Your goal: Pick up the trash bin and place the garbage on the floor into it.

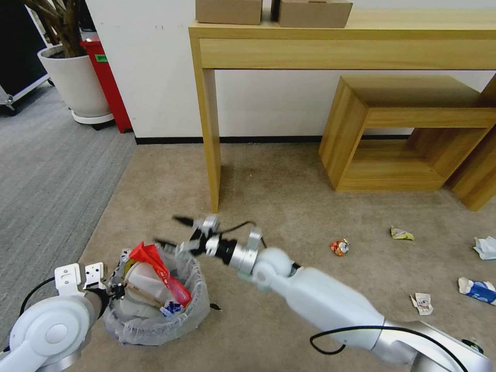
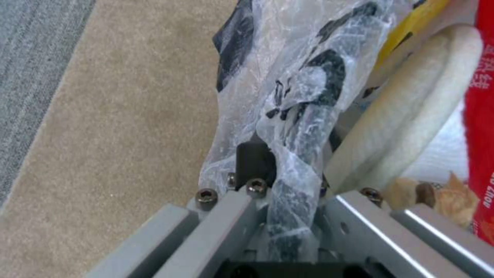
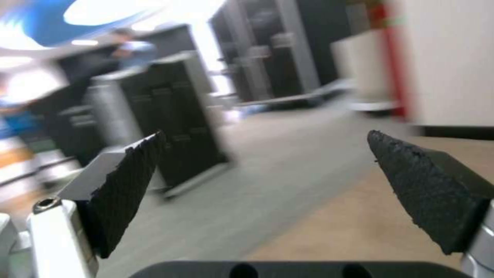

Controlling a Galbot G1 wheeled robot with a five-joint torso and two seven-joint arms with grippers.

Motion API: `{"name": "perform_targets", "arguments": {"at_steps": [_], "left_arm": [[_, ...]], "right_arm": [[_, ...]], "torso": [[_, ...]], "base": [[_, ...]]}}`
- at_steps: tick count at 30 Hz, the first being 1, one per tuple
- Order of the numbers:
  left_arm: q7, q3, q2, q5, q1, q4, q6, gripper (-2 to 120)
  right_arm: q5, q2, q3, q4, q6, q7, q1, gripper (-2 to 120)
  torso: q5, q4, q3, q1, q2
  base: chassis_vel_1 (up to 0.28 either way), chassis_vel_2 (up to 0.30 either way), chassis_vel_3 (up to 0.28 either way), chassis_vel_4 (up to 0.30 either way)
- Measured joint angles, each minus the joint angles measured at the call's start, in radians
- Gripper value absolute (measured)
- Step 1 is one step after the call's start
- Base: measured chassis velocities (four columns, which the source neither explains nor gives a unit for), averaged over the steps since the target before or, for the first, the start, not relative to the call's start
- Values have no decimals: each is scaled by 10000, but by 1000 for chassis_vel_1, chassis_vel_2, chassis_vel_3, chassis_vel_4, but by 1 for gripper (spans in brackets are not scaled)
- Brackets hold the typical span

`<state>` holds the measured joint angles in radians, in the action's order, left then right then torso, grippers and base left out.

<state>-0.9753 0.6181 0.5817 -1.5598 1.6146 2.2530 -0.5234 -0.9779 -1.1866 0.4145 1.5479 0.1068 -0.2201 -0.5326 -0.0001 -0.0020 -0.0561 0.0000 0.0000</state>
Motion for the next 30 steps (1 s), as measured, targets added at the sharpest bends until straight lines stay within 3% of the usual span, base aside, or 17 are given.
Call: {"name": "perform_targets", "arguments": {"at_steps": [1,4,6,8,9,12,20,30], "left_arm": [[0,0,0,0,0,0,0,0],[34,12,62,112,-23,0,-36,0],[52,10,91,145,-47,-5,-59,0],[144,6,206,311,-144,-74,-101,0],[144,6,206,311,-144,-74,-101,0],[201,-4,311,452,-177,-52,-153,0],[336,-81,468,925,-1,160,-274,0],[412,-202,635,1342,210,418,-354,0]], "right_arm": [[0,0,0,0,0,0,0,100],[555,525,-801,272,-729,1725,-269,100],[704,661,-1032,296,-936,2050,-381,100],[1234,1101,-1755,432,-1681,3184,-830,100],[1234,1101,-1755,432,-1681,3184,-830,100],[1717,1728,-2934,836,-3115,4714,-1712,100],[1975,2399,-5216,2072,-4307,5541,-4401,100],[3146,2411,-6652,2998,-5317,6677,-7597,100]], "torso": [[0,0,0,0,0],[1,1,0,0,0],[0,0,0,0,0],[2,-1,0,0,0],[2,-1,0,0,0],[1,-1,1,0,0],[0,-2,2,-1,0],[0,-2,2,0,1]], "base": [[0,0,0,0],[0,0,0,0],[0,0,0,0],[0,0,0,0],[0,0,0,0],[0,0,0,0],[0,0,0,0],[0,0,0,0]]}}
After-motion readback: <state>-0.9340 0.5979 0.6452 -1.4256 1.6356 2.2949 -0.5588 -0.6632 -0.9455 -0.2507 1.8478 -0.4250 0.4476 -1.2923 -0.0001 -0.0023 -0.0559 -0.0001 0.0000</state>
